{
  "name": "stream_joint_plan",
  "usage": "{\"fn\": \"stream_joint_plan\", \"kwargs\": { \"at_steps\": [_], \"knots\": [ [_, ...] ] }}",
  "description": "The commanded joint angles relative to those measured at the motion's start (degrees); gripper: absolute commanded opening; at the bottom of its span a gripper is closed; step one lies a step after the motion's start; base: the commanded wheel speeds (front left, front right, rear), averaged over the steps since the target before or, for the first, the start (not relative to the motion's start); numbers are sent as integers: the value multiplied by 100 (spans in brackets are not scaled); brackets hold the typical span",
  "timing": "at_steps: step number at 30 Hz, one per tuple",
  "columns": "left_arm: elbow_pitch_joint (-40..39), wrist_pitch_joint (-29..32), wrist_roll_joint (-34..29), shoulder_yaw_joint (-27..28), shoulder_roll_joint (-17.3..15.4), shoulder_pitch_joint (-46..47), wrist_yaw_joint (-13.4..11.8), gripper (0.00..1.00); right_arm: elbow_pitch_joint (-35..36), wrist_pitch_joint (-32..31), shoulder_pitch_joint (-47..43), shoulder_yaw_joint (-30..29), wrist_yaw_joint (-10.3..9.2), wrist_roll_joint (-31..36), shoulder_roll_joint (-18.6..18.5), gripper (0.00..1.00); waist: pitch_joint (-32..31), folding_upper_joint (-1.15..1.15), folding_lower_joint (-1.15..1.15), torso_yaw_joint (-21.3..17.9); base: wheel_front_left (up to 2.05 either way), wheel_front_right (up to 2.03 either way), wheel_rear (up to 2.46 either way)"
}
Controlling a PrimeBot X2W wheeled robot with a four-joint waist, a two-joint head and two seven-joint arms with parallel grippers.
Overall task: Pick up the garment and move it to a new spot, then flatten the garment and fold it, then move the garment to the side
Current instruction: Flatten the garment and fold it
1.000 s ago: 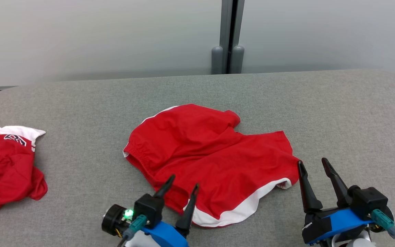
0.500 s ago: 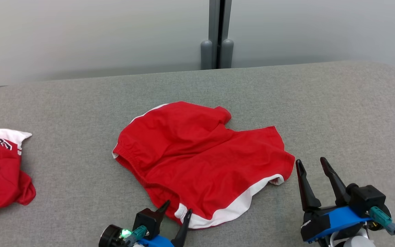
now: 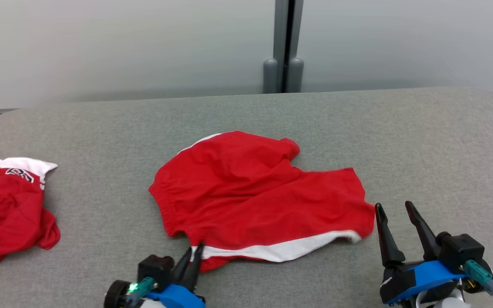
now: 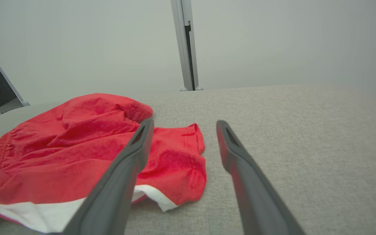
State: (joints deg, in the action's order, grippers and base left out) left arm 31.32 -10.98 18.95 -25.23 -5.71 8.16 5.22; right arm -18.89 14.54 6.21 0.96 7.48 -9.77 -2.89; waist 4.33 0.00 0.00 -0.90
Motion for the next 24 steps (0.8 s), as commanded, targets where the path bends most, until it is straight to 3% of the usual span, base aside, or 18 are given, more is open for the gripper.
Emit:
{"fn": "stream_joint_plan", "kwargs": {
  "at_steps": [1,10,11,12,13,24],
  "knots": [
    [4,-39,26,40,-56,-5,-32,0,-9,12,-60,-14,3,-5,1,100,5,0,0,27,0,0,0],
    [-123,-221,299,448,-350,-496,-264,0,-157,-16,-74,-184,3,35,-1,100,-26,0,0,296,0,0,0],
    [-135,-236,318,472,-371,-550,-282,16,-171,-24,-73,-200,3,58,-1,100,-26,0,0,314,0,0,0],
    [-160,-245,312,491,-391,-584,-300,44,-182,-25,-70,-220,3,61,-1,100,-28,0,0,337,0,0,0],
    [-191,-265,312,506,-399,-616,-332,100,-191,-19,-66,-233,3,62,-1,100,-30,0,0,356,0,0,0],
    [-1186,-423,129,1036,-362,-649,-582,100,-289,-11,6,-290,3,55,0,100,-75,0,0,466,0,0,0]
  ]
}}
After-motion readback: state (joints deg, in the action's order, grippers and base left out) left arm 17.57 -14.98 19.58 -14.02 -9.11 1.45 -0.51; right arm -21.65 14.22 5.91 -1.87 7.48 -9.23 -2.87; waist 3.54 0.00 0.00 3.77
